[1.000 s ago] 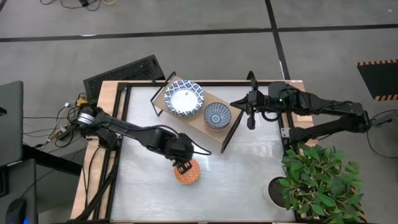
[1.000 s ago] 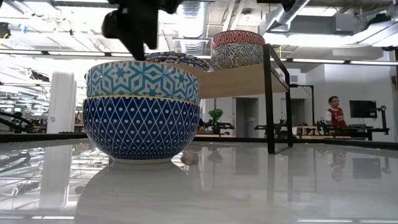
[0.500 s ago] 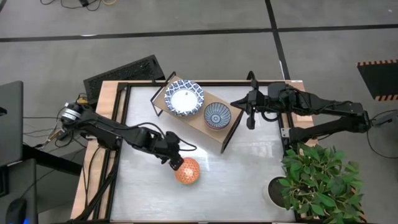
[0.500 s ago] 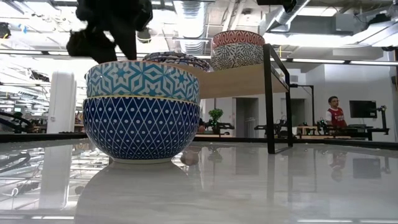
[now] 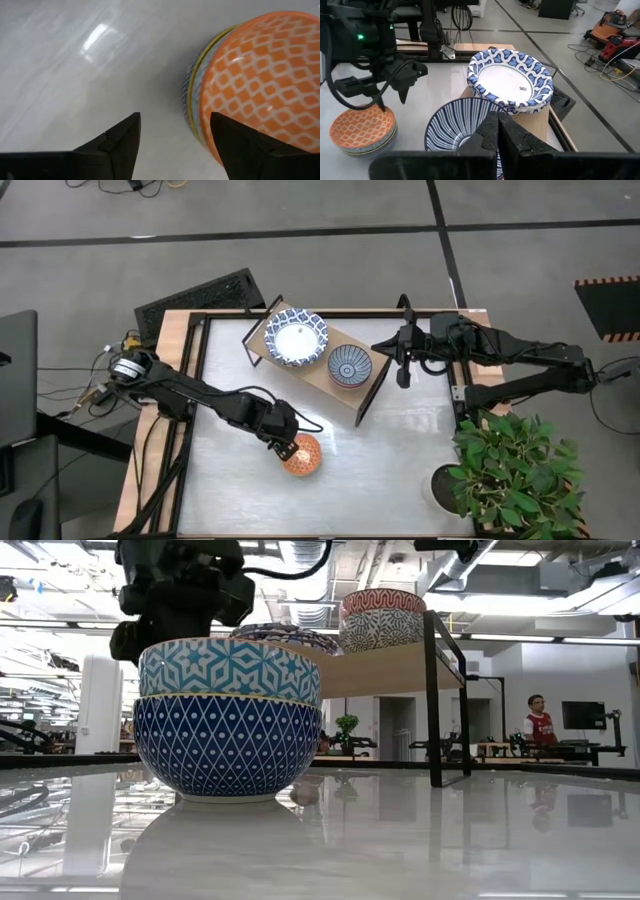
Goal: Place and stack bowls onto a shelf
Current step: Stack the orange bowl on top of the blue bowl on the shelf
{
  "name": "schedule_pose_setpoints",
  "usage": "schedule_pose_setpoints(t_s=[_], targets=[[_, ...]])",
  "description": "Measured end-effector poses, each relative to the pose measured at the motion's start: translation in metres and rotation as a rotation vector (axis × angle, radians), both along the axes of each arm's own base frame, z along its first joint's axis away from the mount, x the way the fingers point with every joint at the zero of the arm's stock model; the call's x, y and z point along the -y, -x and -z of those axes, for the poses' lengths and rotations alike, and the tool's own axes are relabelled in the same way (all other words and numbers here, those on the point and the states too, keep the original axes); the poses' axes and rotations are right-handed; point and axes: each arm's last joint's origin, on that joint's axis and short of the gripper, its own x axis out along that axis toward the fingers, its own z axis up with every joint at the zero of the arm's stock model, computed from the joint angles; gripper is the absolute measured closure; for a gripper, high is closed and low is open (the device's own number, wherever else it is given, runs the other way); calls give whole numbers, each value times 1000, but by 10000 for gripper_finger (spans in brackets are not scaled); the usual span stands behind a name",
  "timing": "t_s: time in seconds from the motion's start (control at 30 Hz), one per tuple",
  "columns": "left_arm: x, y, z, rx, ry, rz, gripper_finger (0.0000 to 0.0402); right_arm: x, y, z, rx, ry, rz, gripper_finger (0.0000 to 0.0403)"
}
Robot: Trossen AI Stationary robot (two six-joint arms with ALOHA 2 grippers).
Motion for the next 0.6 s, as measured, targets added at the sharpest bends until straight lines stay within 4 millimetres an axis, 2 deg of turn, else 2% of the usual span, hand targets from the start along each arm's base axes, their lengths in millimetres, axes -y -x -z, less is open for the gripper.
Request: schedule_pose_setpoints(t_s=[0.37,0.5,0.6], targets=[[3,-5,17,-84,52,27,233,2,0,1,-5,-9,14,380],[1,-5,17,-92,75,6,281,4,1,1,-4,-9,26,380],[-2,-4,15,-99,90,-24,335,6,1,1,-4,-9,36,380]])
